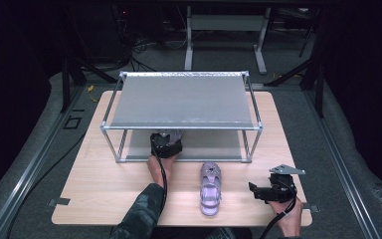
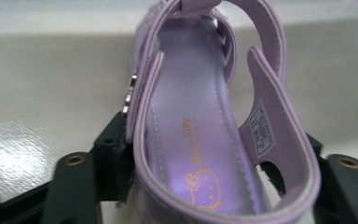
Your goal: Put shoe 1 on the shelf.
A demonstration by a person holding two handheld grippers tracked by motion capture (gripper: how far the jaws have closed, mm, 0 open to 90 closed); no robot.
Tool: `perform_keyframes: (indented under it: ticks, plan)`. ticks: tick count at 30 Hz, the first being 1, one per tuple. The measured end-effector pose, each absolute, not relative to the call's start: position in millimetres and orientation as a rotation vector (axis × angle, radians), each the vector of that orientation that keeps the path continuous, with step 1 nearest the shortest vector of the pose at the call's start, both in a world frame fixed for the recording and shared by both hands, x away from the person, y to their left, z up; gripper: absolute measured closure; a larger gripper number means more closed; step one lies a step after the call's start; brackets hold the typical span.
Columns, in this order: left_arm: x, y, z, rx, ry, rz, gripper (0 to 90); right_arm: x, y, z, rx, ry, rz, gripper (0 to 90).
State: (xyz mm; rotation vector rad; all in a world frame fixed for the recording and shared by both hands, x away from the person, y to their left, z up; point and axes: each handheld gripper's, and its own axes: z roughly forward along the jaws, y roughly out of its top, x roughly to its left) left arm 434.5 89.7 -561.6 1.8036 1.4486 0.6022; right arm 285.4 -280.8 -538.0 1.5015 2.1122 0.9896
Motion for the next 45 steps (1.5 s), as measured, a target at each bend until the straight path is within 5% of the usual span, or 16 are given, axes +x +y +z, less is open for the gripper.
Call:
perform_keyframes:
  ticks: [6,12,20,28,35,40,45]
  plan:
    - [425.6,95.8,-551.7,1.809,1.357,0.564,19.0,284.5,-281.4,-539.4,1.500,2.120,0.998,5.8]
    - [412.2,103.6,-546.1,1.824,1.317,0.559,20.0,283.5,-281.1,-539.4,1.504,2.119,1.005,5.9]
    - [405.4,104.1,-547.2,1.788,1.307,0.582,40.1,283.5,-278.5,-537.7,1.505,2.109,1.011,5.9]
    - [404.3,95.3,-548.9,1.721,1.366,0.564,43.3,284.4,-277.2,-538.0,1.511,2.107,1.015,5.9]
    - [405.9,100.8,-548.5,1.756,1.343,0.555,33.0,284.9,-274.9,-540.1,1.512,2.110,1.031,5.9]
    - [401.7,107.5,-542.1,1.777,1.304,0.566,17.7,284.3,-274.0,-539.6,1.515,2.119,1.050,5.9]
    - [389.5,119.3,-534.4,1.772,1.286,0.550,14.3,283.2,-269.8,-537.9,1.515,2.111,1.040,6.1]
